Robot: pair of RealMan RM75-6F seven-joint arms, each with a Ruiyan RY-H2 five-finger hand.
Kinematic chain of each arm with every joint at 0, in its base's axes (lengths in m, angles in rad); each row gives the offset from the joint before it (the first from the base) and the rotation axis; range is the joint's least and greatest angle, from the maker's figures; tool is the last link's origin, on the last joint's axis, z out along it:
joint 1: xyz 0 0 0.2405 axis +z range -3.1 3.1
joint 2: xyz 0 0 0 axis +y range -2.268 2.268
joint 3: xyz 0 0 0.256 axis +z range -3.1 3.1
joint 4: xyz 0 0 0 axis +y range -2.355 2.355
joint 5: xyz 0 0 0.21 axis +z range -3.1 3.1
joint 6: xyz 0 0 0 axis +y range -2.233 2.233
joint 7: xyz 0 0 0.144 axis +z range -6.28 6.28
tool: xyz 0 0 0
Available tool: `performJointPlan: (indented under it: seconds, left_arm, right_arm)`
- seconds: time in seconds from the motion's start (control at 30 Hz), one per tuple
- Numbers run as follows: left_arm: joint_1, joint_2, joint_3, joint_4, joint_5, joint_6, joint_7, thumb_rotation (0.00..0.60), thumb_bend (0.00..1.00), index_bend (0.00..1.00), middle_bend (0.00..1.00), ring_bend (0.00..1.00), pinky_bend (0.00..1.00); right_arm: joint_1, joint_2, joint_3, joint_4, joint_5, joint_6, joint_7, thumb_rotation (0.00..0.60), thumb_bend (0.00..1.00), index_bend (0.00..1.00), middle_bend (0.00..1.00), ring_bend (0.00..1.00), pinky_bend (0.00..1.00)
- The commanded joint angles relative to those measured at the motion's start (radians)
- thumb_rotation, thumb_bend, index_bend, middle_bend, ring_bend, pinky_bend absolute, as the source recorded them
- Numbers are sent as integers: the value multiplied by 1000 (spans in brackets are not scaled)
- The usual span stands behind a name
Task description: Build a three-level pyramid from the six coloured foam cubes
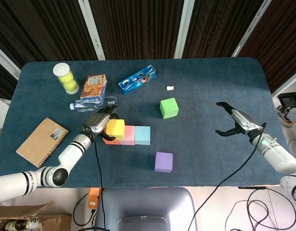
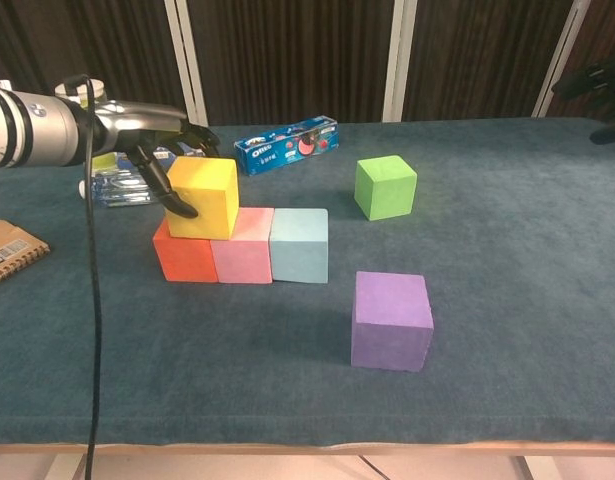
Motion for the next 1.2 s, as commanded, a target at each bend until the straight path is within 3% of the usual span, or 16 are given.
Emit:
performJointPlan:
  seconds: [0.03, 1.2]
  left_arm:
    - [-1, -2, 1, 4, 3, 0, -2, 600, 245, 425, 17, 0, 96]
    - [-7, -4, 26, 24, 57, -7, -5, 600, 301, 257, 17, 0, 96]
  right_arm:
    - [0, 1, -1, 1, 0, -2, 2, 600, 204, 0, 0, 0, 0]
    - [-12, 13, -3, 19, -31, -13, 45, 600, 204, 0, 0, 0, 0]
